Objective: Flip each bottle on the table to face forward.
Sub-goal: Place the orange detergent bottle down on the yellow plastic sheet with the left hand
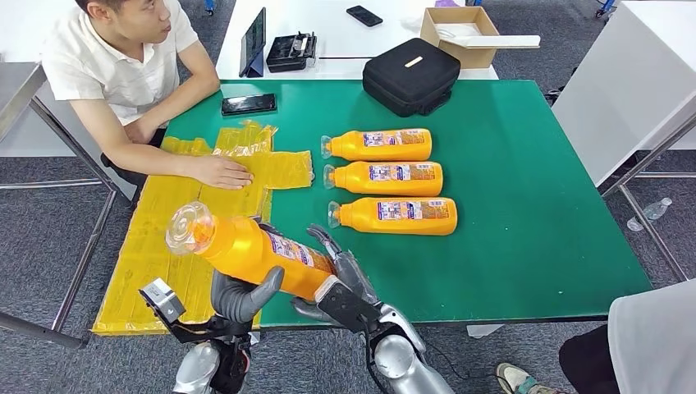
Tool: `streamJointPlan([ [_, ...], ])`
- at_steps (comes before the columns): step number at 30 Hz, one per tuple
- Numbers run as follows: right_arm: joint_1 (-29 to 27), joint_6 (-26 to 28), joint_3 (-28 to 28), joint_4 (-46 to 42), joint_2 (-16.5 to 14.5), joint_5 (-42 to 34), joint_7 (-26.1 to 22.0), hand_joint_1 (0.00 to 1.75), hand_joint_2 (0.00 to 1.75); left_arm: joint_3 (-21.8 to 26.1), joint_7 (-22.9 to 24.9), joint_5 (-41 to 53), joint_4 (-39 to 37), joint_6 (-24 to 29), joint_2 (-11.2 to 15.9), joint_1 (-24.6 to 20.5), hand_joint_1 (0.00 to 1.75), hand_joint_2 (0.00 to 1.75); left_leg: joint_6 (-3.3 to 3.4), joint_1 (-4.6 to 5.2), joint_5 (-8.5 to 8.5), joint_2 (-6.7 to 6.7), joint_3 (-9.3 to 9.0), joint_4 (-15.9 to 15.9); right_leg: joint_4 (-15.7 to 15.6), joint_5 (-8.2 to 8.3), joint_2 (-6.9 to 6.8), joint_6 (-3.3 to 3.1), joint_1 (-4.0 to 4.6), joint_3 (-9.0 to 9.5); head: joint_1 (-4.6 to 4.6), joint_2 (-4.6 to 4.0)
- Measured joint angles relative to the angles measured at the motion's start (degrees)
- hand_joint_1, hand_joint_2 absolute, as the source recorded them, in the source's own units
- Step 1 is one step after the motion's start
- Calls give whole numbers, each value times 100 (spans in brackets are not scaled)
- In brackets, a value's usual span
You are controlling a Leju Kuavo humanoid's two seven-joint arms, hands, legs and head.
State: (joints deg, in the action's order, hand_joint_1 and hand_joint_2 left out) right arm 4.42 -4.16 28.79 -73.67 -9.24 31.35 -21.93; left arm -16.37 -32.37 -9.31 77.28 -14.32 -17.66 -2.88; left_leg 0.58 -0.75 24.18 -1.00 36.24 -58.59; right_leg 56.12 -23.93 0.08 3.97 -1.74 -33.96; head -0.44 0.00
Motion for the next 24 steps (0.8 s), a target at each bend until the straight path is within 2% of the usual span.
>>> streamJointPlan([
  [3,-29,181,-46,38,0,161,12,0,175,12,66,161,21,121,0,2,175,175,0,0,0,0,0,0,0,0,0,0,0,0,1,0],
  [9,-268,701,-397,62,-1,676,-12,0,175,33,161,1491,213,935,0,40,175,175,0,0,0,-1,3,0,0,0,0,0,0,-1,0,0],
  [12,-383,1166,-695,18,-3,1283,35,0,175,82,339,2218,360,1325,-2,70,175,175,0,1,0,-6,4,0,-1,0,-1,0,0,-1,1,0],
  [15,-459,1618,-1119,-119,-29,2043,-8,0,175,132,455,3285,530,1877,-2,98,175,175,0,1,0,-8,5,0,0,0,-1,0,0,0,2,0],
  [17,-488,1704,-1385,-271,-78,2208,-88,0,175,155,557,3985,639,2313,-2,95,175,175,0,1,0,-6,5,-1,0,1,-1,1,0,-1,2,0],
  [21,-542,1612,-1805,-753,-246,1911,-352,0,175,230,1194,6085,872,3397,8,24,175,175,1,0,-2,-9,4,-1,0,1,-1,1,0,1,1,0],
  [24,-557,1351,-2027,-1226,-375,1545,-480,0,175,375,1649,7444,950,3715,22,-75,175,175,1,0,-3,-6,4,-1,1,1,-1,1,0,1,2,0],
])
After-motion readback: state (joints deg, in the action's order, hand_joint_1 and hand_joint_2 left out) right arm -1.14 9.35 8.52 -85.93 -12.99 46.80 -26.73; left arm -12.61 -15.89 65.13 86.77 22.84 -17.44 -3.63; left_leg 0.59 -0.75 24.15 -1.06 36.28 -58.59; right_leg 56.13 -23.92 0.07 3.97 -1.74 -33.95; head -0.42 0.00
